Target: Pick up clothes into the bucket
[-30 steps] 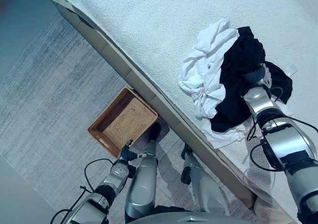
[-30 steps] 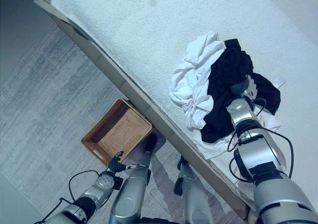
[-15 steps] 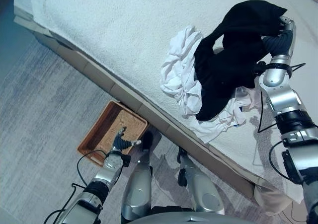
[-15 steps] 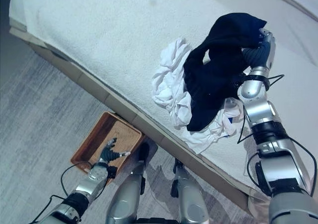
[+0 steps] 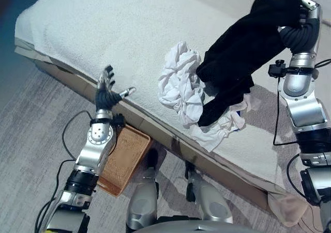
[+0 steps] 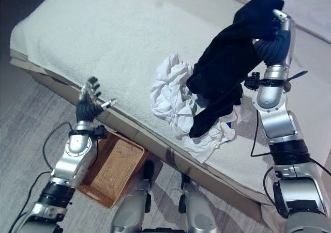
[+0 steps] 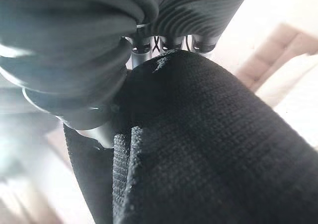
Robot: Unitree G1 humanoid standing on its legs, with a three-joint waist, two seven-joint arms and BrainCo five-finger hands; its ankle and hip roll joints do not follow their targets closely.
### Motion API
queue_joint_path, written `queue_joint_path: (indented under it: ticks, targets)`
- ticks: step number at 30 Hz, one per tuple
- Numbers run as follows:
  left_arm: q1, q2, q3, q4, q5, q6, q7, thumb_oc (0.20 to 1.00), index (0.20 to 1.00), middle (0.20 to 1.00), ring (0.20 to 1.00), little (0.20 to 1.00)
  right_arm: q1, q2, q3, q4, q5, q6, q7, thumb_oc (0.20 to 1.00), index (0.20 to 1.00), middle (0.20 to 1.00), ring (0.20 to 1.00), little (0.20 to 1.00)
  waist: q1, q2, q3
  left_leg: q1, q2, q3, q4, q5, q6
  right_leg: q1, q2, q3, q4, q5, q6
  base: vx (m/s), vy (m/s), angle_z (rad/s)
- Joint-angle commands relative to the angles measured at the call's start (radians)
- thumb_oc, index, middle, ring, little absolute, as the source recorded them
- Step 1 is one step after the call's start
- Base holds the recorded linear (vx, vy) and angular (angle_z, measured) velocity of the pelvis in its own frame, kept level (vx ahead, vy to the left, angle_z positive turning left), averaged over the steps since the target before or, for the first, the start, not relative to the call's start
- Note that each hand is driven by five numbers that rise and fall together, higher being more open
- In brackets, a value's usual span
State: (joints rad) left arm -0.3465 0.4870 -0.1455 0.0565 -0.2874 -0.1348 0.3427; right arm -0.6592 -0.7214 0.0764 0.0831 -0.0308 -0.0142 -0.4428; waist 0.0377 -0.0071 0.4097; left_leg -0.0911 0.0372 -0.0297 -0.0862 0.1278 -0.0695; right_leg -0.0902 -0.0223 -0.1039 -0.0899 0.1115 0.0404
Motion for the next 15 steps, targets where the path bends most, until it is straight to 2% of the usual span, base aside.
queue_joint_path:
  ticks: [1,7,8,9,15]
  targets:
    - [-0.001,0.017,-0.045,0.019,0.036,-0.019,-0.031,1.0,1.0,1.0,1.0,1.0,0.014,0.006,0.057,-0.06,0.087,-0.079,0.08,0.2,0.2,0.2,0.2,0.2,-0.038,-0.064,-0.192,0.045,-0.076,0.018,-0.001,-0.101,0.064,0.02,-0.033,0.077,0.012,-0.013,0.068,0.06,-0.004,-0.2]
    - [-0.068,0.014,-0.145,0.045,-0.021,0.008,-0.106,1.0,1.0,1.0,1.0,1.0,-0.008,-0.021,0.17,-0.104,0.177,-0.073,0.22,0.2,0.2,0.2,0.2,0.2,-0.055,-0.064,-0.24,0.098,-0.066,0.034,-0.001,-0.115,0.062,0.07,-0.029,0.086,0.01,-0.026,0.066,0.05,-0.007,-0.12]
    - [-0.069,0.014,-0.145,0.047,-0.022,0.008,-0.107,1.0,1.0,1.0,1.0,1.0,-0.01,-0.022,0.171,-0.103,0.177,-0.074,0.22,0.2,0.2,0.2,0.2,0.2,-0.055,-0.063,-0.239,0.099,-0.066,0.034,-0.001,-0.115,0.062,0.071,-0.029,0.086,0.01,-0.026,0.066,0.06,-0.005,-0.07]
    - [-0.093,0.007,-0.181,0.071,-0.03,0.018,-0.121,1.0,1.0,1.0,1.0,1.0,-0.044,-0.036,0.225,-0.108,0.201,-0.068,0.258,0.2,0.2,0.2,0.2,0.2,-0.059,-0.065,-0.253,0.113,-0.062,0.039,-0.001,-0.12,0.061,0.086,-0.028,0.089,0.009,-0.028,0.066,0.04,-0.006,-0.11]
    - [-0.163,-0.033,-0.282,0.136,-0.101,0.039,-0.154,1.0,1.0,1.0,1.0,1.0,-0.137,-0.027,0.367,-0.17,0.274,-0.069,0.341,0.2,0.2,0.2,0.2,0.2,-0.065,-0.066,-0.284,0.135,-0.058,0.043,-0.001,-0.122,0.057,0.11,-0.026,0.091,0.004,-0.029,0.064,0.02,-0.007,-0.04]
